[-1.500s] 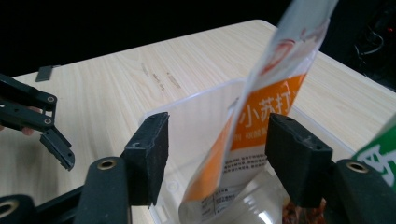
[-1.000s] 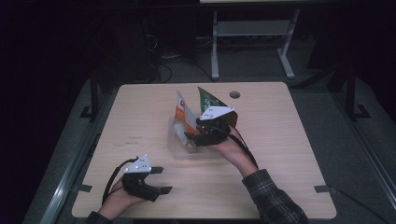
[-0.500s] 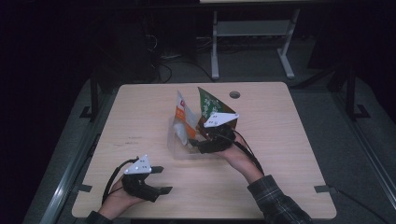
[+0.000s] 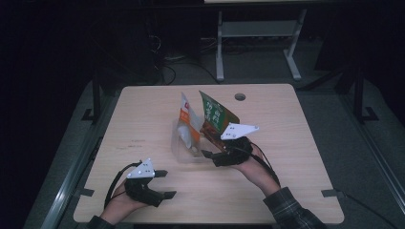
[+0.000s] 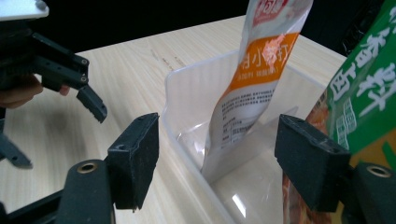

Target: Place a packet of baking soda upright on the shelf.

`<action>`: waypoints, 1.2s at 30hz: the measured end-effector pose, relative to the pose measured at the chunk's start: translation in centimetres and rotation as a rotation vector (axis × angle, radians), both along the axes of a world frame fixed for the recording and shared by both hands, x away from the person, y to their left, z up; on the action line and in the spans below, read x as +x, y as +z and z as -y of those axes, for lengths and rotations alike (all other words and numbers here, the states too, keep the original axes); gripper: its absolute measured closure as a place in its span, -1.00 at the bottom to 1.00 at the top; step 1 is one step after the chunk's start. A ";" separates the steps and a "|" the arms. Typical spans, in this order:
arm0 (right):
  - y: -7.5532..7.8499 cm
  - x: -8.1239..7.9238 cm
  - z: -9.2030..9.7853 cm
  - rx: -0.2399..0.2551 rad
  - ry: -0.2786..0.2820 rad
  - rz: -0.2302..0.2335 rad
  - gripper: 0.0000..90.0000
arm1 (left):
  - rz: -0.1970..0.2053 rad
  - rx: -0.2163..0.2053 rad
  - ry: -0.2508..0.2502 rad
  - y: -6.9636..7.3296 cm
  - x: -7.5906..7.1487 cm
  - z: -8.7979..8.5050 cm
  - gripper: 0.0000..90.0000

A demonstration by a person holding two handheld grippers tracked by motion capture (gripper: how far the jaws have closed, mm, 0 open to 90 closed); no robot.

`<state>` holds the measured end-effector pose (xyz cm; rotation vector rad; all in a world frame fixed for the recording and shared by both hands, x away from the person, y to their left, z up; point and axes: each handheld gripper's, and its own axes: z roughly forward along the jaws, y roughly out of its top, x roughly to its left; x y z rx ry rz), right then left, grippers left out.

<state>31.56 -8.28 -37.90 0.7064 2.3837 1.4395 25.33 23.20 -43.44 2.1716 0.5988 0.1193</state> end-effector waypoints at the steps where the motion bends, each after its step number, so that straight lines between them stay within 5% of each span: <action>1: -0.1 -0.2 0.2 0.000 -0.001 -0.004 -0.33 | 0.000 -0.001 -0.001 0.0 0.0 0.0 -0.58; 18: -2.1 -2.8 3.6 -0.037 0.090 -0.052 -0.38 | 0.005 0.031 -0.026 -0.2 -0.3 0.4 -0.58; 28: -3.8 -4.0 6.7 -0.054 0.042 -0.053 -0.40 | 0.003 0.067 -0.047 -0.4 -0.3 0.6 -0.58; 36: -5.3 -5.0 9.0 -0.129 -0.003 -0.063 -0.41 | 0.003 0.086 -0.053 -0.6 -0.3 0.7 -0.58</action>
